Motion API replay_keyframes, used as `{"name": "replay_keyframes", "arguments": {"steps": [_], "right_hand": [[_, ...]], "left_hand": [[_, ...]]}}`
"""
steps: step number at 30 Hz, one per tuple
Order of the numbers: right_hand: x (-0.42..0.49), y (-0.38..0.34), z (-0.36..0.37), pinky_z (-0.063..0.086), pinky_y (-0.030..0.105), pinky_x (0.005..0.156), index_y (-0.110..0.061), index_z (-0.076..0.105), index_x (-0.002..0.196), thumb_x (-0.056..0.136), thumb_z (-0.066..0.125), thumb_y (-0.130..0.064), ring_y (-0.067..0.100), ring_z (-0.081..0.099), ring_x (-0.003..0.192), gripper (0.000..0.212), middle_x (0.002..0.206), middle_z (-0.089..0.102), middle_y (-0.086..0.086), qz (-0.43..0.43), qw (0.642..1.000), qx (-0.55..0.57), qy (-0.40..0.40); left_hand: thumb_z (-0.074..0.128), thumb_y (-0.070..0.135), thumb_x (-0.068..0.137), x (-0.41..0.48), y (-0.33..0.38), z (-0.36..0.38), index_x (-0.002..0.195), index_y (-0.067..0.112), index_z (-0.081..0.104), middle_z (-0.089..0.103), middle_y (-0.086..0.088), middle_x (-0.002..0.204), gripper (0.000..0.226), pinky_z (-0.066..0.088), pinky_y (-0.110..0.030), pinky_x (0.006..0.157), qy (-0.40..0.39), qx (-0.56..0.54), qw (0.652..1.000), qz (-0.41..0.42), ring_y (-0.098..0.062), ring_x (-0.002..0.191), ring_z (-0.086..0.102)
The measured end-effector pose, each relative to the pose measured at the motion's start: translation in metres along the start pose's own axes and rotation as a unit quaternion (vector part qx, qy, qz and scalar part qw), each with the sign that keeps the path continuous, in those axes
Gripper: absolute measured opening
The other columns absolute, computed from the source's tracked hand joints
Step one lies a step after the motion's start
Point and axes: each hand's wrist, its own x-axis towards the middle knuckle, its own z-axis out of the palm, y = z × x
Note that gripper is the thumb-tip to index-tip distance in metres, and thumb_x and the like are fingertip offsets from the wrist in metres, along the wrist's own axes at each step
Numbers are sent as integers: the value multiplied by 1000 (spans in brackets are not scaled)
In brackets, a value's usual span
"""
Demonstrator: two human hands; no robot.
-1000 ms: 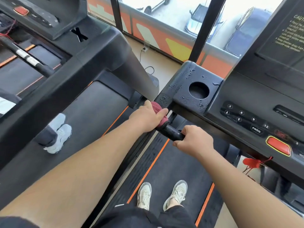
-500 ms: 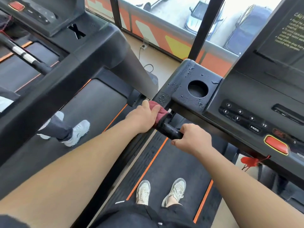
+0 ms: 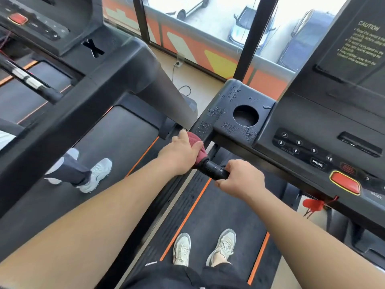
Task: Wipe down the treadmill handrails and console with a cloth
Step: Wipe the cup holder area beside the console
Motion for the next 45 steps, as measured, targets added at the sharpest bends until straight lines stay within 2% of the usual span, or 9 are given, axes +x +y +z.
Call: {"name": "replay_keyframes", "arguments": {"steps": [8, 15, 19, 22, 25, 33, 38, 42, 45], "right_hand": [[2, 24, -19, 53, 33, 73, -20, 66, 84, 73, 69, -73, 14, 63, 83, 54, 82, 67, -11, -18, 991, 122, -44], [33, 54, -37, 57, 39, 72, -17, 74, 109, 85, 78, -31, 25, 60, 98, 28, 98, 62, -1, -104, 956, 79, 263], [42, 69, -40, 57, 45, 88, -4, 70, 112, 77, 85, -25, 33, 57, 112, 44, 119, 63, 10, -99, 967, -10, 233], [46, 77, -40, 47, 42, 105, 2, 69, 114, 74, 88, -27, 35, 57, 124, 52, 132, 63, 16, -92, 973, -22, 209], [48, 79, -41, 45, 39, 107, -1, 71, 118, 73, 90, -29, 32, 58, 126, 57, 137, 64, 11, -77, 977, 15, 199], [47, 73, -53, 40, 33, 108, -2, 72, 120, 74, 89, -32, 23, 52, 135, 58, 147, 58, -1, -37, 981, 89, 168], [48, 73, -54, 43, 32, 102, -3, 75, 111, 74, 88, -34, 22, 52, 132, 50, 145, 59, -2, -30, 982, 85, 165], [49, 70, -56, 42, 33, 103, -3, 74, 115, 75, 87, -33, 23, 49, 134, 51, 147, 57, -1, -29, 984, 81, 156], [50, 69, -56, 39, 31, 104, -5, 72, 119, 77, 85, -34, 22, 46, 136, 53, 150, 53, -1, -28, 986, 74, 147]], "left_hand": [[30, 56, 105, -46, -12, 31, 158, 7, -20, 12, -21, 162, 88, 45, -42, 102, 82, 217, 972, 40, -32, 132, 43], [31, 57, 105, 27, 29, 0, 160, 7, -3, 30, -20, 155, 82, 42, -51, 107, 21, 60, 998, 30, -40, 134, 47], [33, 57, 105, 43, 38, -1, 160, 8, 1, 32, -20, 155, 80, 43, -51, 106, 19, 32, 999, 26, -42, 132, 48], [38, 57, 103, 11, 27, 15, 159, 8, -9, 26, -16, 155, 89, 48, -46, 101, 75, 147, 985, 44, -34, 128, 49], [35, 60, 103, 11, 27, 14, 158, 6, -14, 21, -17, 157, 92, 50, -44, 101, 59, 194, 978, 39, -32, 129, 48], [28, 55, 107, 72, 58, -19, 161, 8, -1, 27, -22, 159, 77, 38, -51, 109, -18, 12, 999, 38, -44, 135, 46], [32, 52, 106, 23, 41, 2, 160, 8, -10, 22, -18, 158, 82, 45, -51, 104, 39, 115, 991, 55, -39, 134, 45], [24, 56, 106, 60, 52, -20, 158, 7, 9, 36, -21, 153, 73, 41, -52, 104, -2, 57, 998, 31, -43, 130, 51], [19, 59, 105, 93, 71, -30, 135, 8, 32, 51, -23, 141, 61, 41, -50, 100, -24, 39, 999, 7, -42, 126, 55]]}}
